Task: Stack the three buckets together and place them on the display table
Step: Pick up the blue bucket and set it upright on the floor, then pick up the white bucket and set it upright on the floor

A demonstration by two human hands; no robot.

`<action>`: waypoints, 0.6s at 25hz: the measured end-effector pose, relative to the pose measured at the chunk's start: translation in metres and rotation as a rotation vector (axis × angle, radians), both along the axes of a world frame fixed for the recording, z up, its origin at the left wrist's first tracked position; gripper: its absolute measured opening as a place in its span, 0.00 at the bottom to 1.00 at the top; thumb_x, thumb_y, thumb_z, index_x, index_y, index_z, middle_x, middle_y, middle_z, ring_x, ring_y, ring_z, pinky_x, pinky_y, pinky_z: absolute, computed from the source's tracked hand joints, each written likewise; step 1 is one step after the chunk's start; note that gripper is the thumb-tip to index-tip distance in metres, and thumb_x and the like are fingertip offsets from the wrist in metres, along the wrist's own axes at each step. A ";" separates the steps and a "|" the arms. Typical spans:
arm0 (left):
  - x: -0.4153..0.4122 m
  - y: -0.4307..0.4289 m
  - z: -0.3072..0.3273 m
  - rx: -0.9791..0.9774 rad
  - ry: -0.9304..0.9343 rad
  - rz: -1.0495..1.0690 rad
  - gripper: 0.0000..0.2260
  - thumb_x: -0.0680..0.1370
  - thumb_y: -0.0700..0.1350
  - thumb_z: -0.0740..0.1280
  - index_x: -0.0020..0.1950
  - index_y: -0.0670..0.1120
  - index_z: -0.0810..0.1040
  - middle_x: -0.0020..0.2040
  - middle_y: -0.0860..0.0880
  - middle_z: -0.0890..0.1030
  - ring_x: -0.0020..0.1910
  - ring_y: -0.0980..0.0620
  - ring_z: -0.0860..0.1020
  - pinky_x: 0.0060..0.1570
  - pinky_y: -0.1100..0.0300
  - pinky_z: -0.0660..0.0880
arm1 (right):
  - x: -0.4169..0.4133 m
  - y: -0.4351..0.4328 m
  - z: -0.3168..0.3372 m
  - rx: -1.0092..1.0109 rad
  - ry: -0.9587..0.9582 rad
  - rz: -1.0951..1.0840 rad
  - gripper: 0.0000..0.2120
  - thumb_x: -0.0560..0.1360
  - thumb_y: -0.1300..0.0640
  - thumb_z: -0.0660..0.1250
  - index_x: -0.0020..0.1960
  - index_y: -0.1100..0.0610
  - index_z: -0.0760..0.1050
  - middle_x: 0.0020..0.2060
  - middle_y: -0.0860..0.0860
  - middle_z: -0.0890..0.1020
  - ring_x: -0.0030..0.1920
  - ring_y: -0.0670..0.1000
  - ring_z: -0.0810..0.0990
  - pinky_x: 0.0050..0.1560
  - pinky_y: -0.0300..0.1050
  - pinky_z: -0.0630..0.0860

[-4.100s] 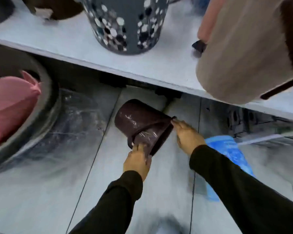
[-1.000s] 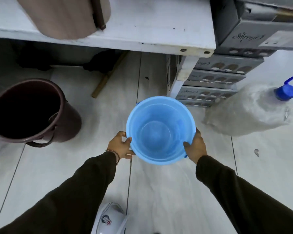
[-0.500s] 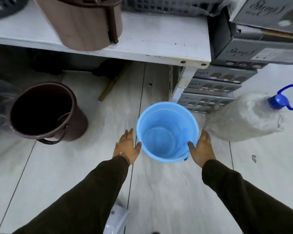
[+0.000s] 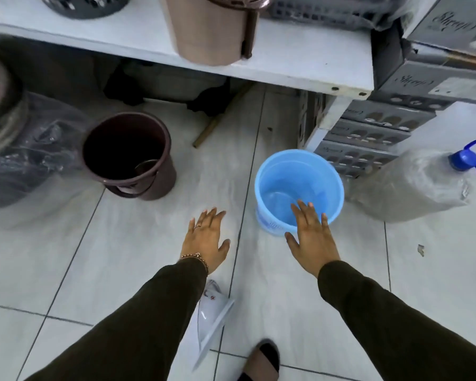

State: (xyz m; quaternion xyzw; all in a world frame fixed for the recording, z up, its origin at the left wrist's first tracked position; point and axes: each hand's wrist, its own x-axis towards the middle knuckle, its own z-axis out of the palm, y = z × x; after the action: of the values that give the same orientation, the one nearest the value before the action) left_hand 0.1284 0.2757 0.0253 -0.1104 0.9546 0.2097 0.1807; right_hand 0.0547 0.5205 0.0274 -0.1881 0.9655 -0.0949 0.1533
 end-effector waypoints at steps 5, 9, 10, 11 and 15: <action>0.110 -0.025 -0.029 0.123 -0.061 0.188 0.32 0.74 0.61 0.66 0.75 0.53 0.63 0.77 0.50 0.63 0.76 0.48 0.62 0.76 0.50 0.59 | 0.092 -0.027 -0.042 0.103 0.069 0.200 0.28 0.77 0.53 0.63 0.76 0.55 0.65 0.79 0.54 0.61 0.79 0.58 0.56 0.78 0.64 0.48; 0.220 -0.025 -0.072 0.246 -0.149 0.353 0.36 0.63 0.70 0.70 0.68 0.58 0.70 0.69 0.56 0.69 0.66 0.51 0.71 0.62 0.55 0.74 | 0.169 -0.052 -0.103 0.103 -0.207 0.256 0.26 0.80 0.57 0.60 0.77 0.48 0.61 0.79 0.49 0.59 0.80 0.55 0.55 0.79 0.58 0.48; 0.242 -0.022 -0.084 0.232 -0.189 0.360 0.38 0.60 0.71 0.71 0.67 0.59 0.69 0.68 0.56 0.68 0.64 0.52 0.71 0.60 0.54 0.76 | 0.186 -0.059 -0.121 0.100 -0.311 0.231 0.27 0.80 0.57 0.59 0.78 0.47 0.59 0.79 0.48 0.59 0.79 0.54 0.57 0.78 0.55 0.54; 0.260 -0.017 -0.098 0.226 -0.224 0.374 0.39 0.58 0.71 0.72 0.66 0.59 0.68 0.67 0.57 0.67 0.63 0.53 0.72 0.58 0.53 0.78 | 0.199 -0.066 -0.136 0.088 -0.415 0.175 0.27 0.80 0.57 0.59 0.78 0.46 0.58 0.79 0.49 0.60 0.78 0.54 0.60 0.76 0.54 0.60; 0.291 0.008 -0.139 0.320 -0.188 0.443 0.29 0.66 0.56 0.76 0.62 0.55 0.68 0.61 0.54 0.70 0.57 0.51 0.75 0.56 0.56 0.77 | 0.223 -0.083 -0.163 -0.033 -0.373 -0.012 0.18 0.80 0.54 0.61 0.69 0.49 0.67 0.70 0.52 0.72 0.61 0.55 0.78 0.59 0.50 0.77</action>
State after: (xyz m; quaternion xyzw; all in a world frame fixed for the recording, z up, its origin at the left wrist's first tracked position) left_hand 0.4189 0.2841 -0.1135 -0.3052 0.8411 0.3808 0.2334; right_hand 0.2775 0.4371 -0.1356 -0.1638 0.9198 -0.1449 0.3258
